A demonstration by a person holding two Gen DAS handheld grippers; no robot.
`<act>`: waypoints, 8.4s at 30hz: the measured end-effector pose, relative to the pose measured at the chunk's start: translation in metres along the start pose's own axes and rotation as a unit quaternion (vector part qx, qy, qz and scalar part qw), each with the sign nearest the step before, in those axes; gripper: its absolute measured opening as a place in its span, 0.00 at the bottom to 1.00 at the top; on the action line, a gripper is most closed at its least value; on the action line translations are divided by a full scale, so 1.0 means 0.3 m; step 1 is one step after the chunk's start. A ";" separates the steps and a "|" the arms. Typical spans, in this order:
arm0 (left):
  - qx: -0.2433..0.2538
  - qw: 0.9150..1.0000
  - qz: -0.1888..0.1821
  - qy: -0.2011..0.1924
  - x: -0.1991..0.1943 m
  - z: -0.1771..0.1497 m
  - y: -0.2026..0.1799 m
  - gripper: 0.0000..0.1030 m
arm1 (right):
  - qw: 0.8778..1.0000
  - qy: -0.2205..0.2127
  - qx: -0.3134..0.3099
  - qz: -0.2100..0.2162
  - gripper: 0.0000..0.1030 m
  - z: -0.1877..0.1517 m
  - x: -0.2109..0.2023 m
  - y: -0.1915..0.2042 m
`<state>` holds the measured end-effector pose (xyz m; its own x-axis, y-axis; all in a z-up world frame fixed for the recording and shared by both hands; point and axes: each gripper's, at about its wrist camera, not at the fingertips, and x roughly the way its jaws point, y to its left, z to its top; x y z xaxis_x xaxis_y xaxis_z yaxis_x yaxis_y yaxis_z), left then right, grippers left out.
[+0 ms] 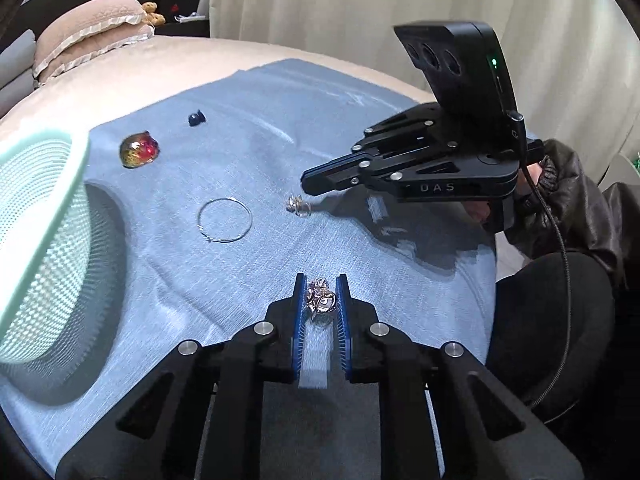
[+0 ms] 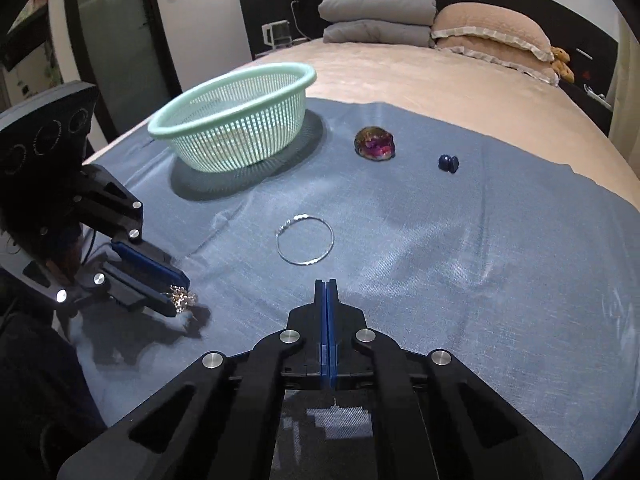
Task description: Organize jewelry
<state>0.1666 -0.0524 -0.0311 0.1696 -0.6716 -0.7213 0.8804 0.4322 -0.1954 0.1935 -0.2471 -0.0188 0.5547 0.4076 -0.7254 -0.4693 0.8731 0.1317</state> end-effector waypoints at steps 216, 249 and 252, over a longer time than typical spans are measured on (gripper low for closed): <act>-0.357 0.870 0.317 -0.123 -0.482 -0.052 0.641 0.86 | 0.986 -0.034 0.158 -0.047 0.69 0.456 0.280 0.093; -0.261 0.922 0.281 -0.043 -0.313 0.006 0.107 0.37 | 0.982 -0.013 0.175 -0.074 0.25 0.122 -0.146 0.106; -0.261 0.921 0.287 -0.034 -0.270 0.007 0.093 0.37 | 0.980 -0.007 0.182 -0.077 0.25 0.089 -0.135 0.082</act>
<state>0.1783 0.0127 0.0231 0.5832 -0.2707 -0.7659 0.3067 0.9464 -0.1009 0.1779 -0.2348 0.0319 0.6100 0.2653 -0.7467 -0.1045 0.9610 0.2560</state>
